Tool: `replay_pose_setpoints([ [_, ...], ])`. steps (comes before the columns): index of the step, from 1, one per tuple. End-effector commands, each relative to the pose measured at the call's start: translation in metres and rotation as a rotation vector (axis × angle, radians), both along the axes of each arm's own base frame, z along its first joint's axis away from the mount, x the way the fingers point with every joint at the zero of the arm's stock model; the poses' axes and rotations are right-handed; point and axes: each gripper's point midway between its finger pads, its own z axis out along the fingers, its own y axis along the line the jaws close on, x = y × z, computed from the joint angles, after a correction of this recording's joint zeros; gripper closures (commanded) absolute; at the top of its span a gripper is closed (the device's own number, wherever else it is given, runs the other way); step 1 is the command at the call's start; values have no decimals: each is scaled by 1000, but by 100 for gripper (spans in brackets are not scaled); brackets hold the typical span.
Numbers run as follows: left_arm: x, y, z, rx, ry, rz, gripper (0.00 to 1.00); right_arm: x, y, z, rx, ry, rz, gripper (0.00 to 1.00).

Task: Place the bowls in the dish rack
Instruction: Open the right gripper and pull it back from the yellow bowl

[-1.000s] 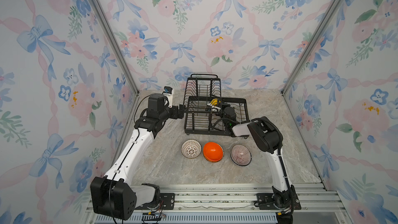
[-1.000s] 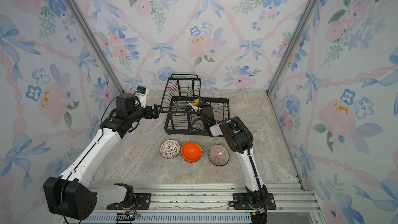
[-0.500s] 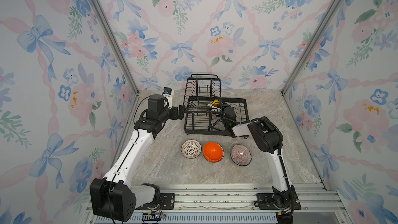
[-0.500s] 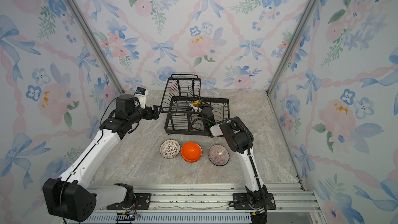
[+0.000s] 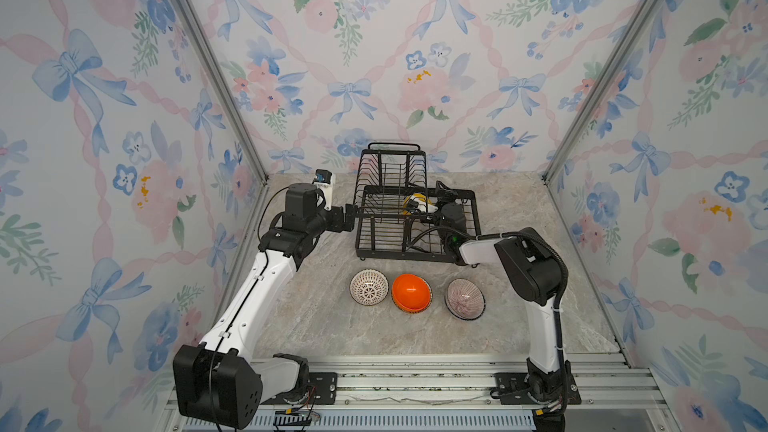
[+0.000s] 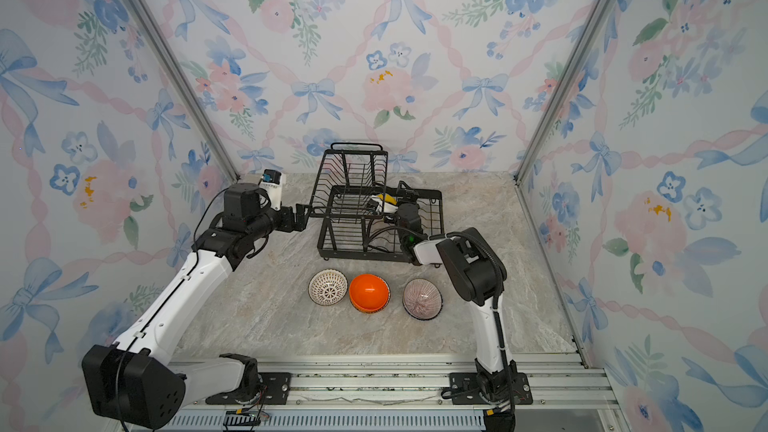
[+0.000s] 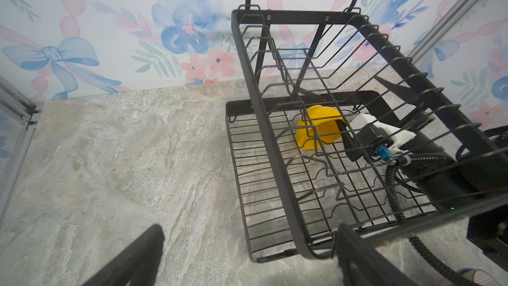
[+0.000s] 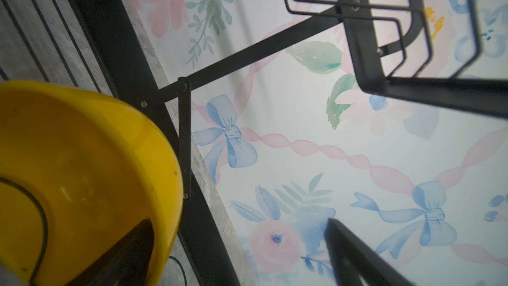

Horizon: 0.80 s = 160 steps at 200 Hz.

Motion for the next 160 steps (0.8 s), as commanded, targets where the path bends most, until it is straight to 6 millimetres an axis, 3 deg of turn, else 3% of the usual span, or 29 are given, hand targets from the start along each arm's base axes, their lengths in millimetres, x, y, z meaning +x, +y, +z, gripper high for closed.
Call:
replay_pose_setpoints([
  [1, -5, -2, -4, -8, 16, -7, 2, -9, -12, 14, 53, -4, -24, 1],
  [90, -17, 5, -2, -7, 11, 22, 2, -53, -52, 25, 154, 63, -81, 3],
  [122, -28, 5, -1, -28, 20, 23, 2, -79, -68, 33, 226, 134, -105, 3],
  [126, -30, 6, -1, -28, 22, 24, 2, -82, -71, 26, 232, 158, -113, 3],
  [128, -31, 6, -1, -28, 23, 24, 2, -84, -73, 36, 250, 145, -114, 3],
  [135, -35, 6, -2, -28, 30, 24, 2, -91, -79, 42, 282, 154, -125, 3],
  [160, -51, 9, -3, -35, 49, 33, 2, -116, -94, 47, 357, 222, -148, 3],
])
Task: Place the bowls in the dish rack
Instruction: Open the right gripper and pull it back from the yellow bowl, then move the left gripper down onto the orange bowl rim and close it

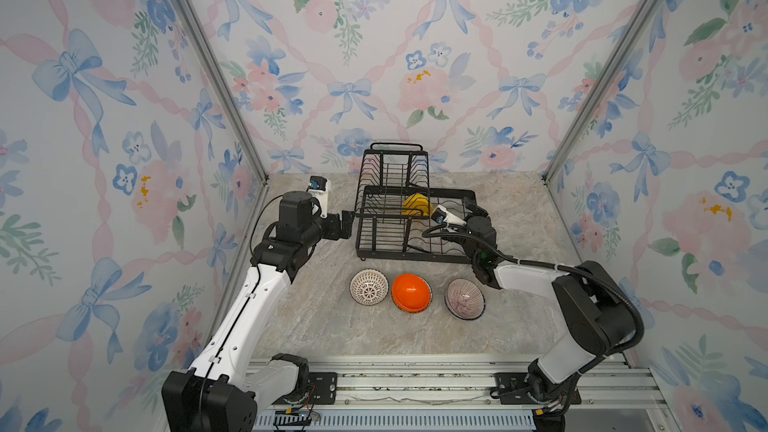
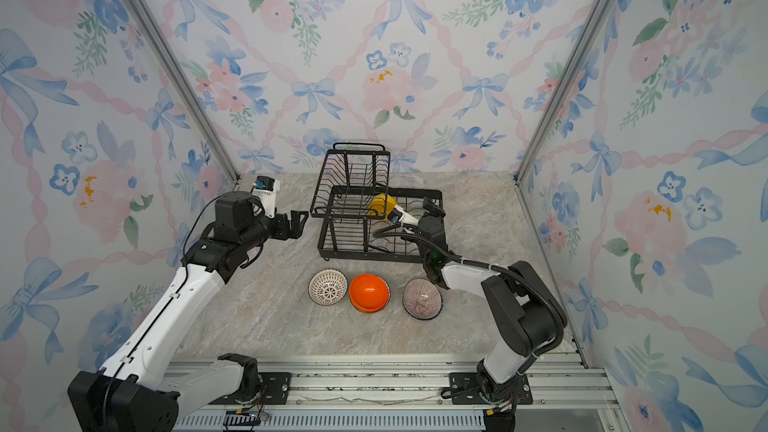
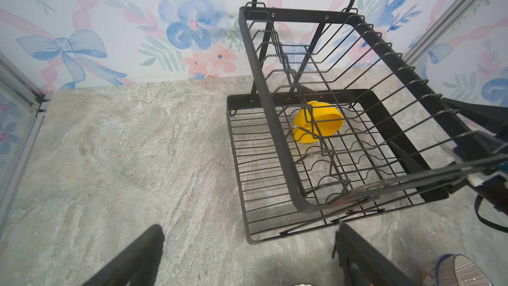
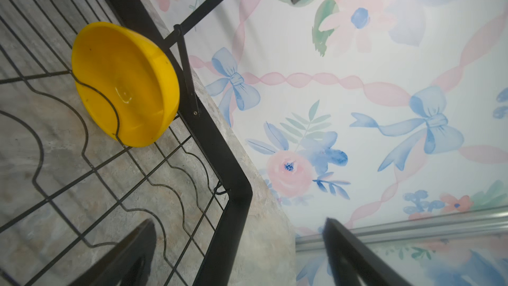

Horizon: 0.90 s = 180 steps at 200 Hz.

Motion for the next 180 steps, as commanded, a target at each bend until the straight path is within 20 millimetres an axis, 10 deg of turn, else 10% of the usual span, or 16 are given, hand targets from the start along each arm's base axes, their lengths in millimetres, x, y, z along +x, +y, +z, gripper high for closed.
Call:
replay_pose_setpoints([
  [1, -20, 2, -9, -15, 47, 15, 2, -21, -21, 10, 137, 61, -57, 3],
  [39, -43, -4, -8, -79, 77, 7, 2, -55, -35, 29, 279, 165, -90, 3],
  [95, -66, -63, -42, -106, 211, -107, 2, -105, -39, 54, 562, 443, -116, 3],
  [180, -102, -120, -126, 24, 435, -229, 2, -100, -41, 55, 707, 560, -185, 3],
])
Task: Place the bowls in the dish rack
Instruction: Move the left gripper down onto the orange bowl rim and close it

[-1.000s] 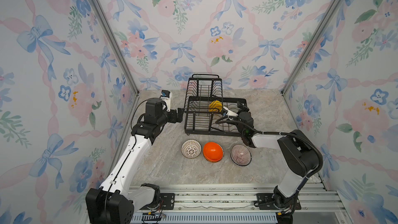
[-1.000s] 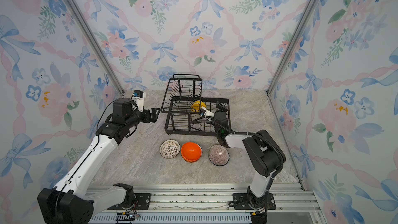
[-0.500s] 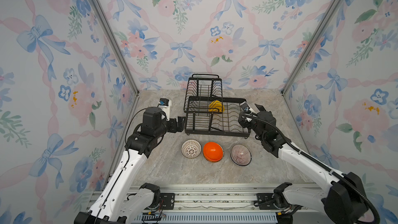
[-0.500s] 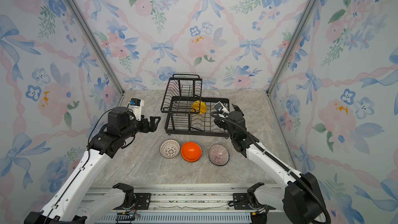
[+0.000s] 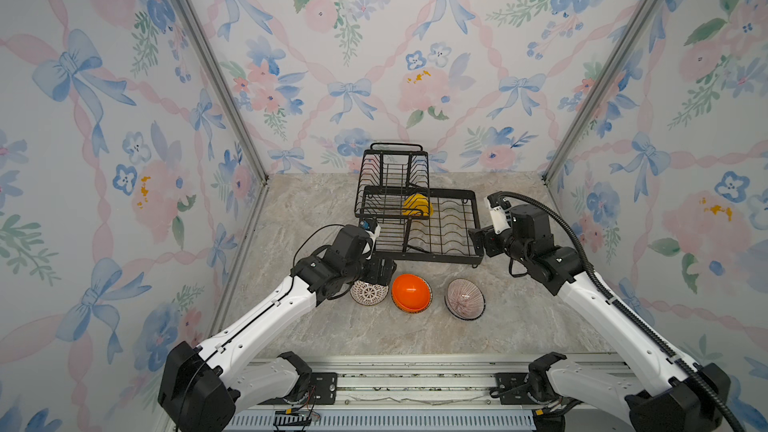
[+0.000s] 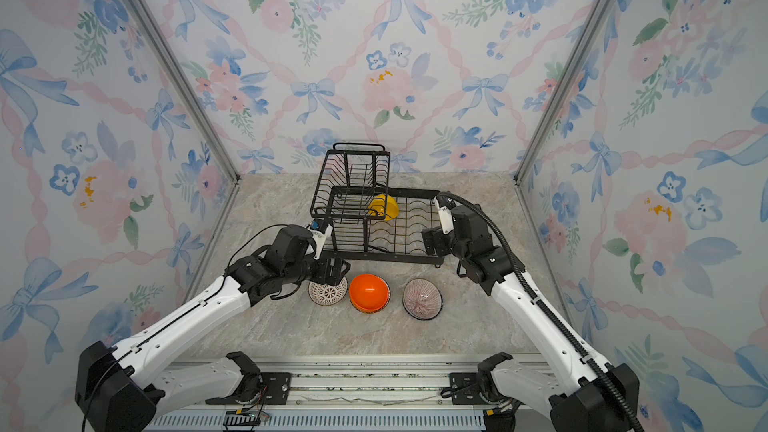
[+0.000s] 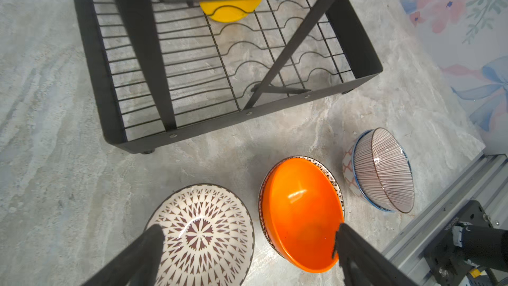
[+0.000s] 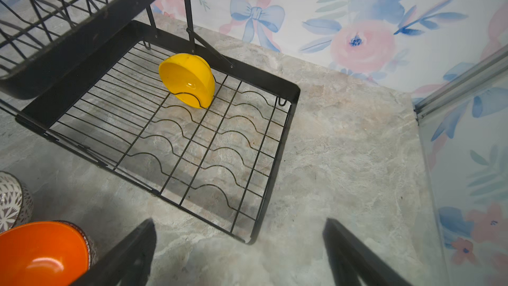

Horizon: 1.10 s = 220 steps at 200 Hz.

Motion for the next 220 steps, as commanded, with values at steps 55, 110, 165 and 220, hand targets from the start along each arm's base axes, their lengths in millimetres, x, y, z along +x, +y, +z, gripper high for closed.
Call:
replay_pose_setpoints([
  [55, -19, -15, -51, 151, 119, 3, 9, 11, 2, 2, 28, 24, -11, 3],
  [110, -8, -31, -62, 278, 130, -7, 18, 17, 1, -8, 0, 45, -3, 3],
  [165, -8, -46, -74, 328, 155, -11, 48, 18, -2, -7, 7, 42, -2, 3],
  [220, -7, -38, -85, 444, 154, -2, 68, 15, -4, -4, 10, 35, -4, 3],
])
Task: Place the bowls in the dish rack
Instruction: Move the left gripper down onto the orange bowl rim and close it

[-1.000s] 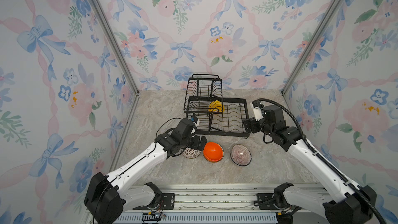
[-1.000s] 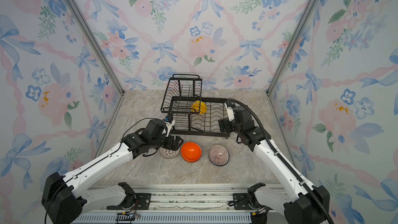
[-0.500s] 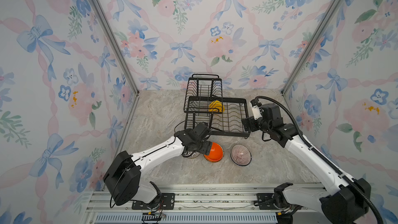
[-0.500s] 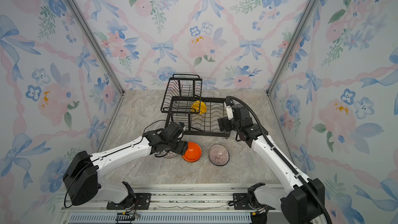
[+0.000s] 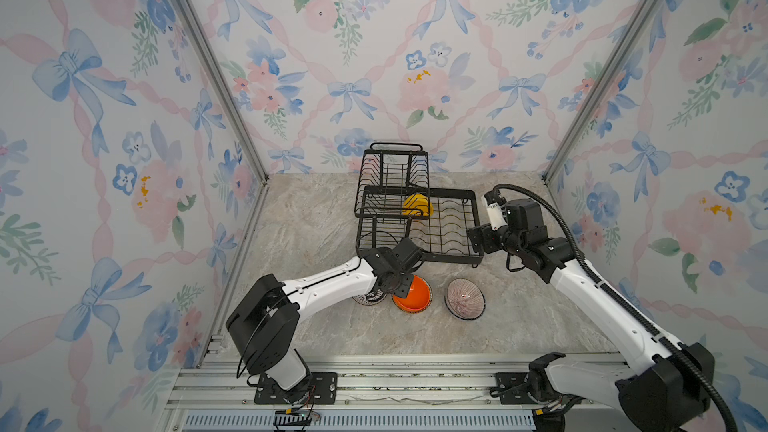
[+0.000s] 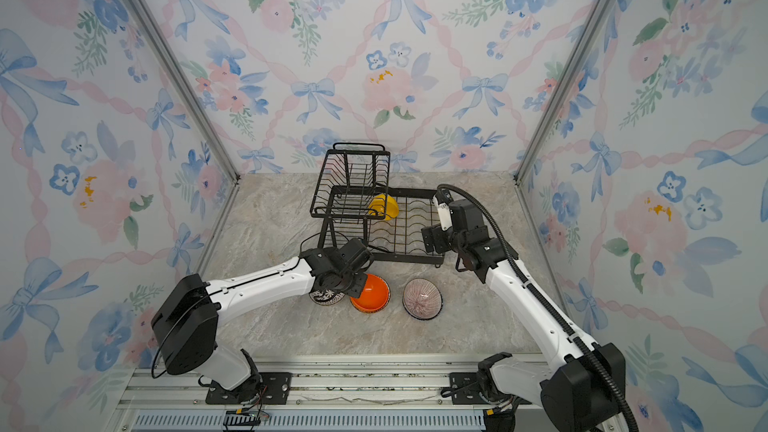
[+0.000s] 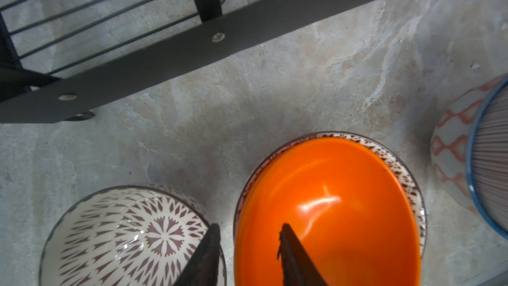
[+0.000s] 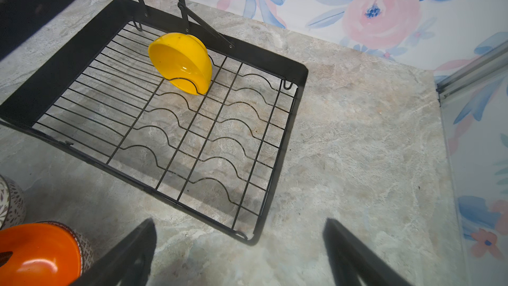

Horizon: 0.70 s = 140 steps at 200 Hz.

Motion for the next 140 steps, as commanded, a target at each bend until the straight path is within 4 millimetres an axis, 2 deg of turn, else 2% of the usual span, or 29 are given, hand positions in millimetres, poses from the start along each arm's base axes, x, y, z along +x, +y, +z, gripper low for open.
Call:
replay_pose_setpoints([
  [1, 2, 8, 1, 75, -17, 5, 68, 2, -2, 13, 13, -33, 0, 3],
  [29, 3, 9, 3, 83, -24, 4, 76, 1, -2, 13, 13, -33, -1, 3],
  [70, 5, 8, 8, 81, -34, 1, 96, 1, -2, 12, 13, -34, -2, 3],
  [93, 7, 8, 10, 84, -42, -3, 100, 1, -2, 12, 11, -32, -1, 3],
  [140, 9, 6, 18, 69, -61, -5, 100, 1, -3, 11, 8, -31, -1, 3],
])
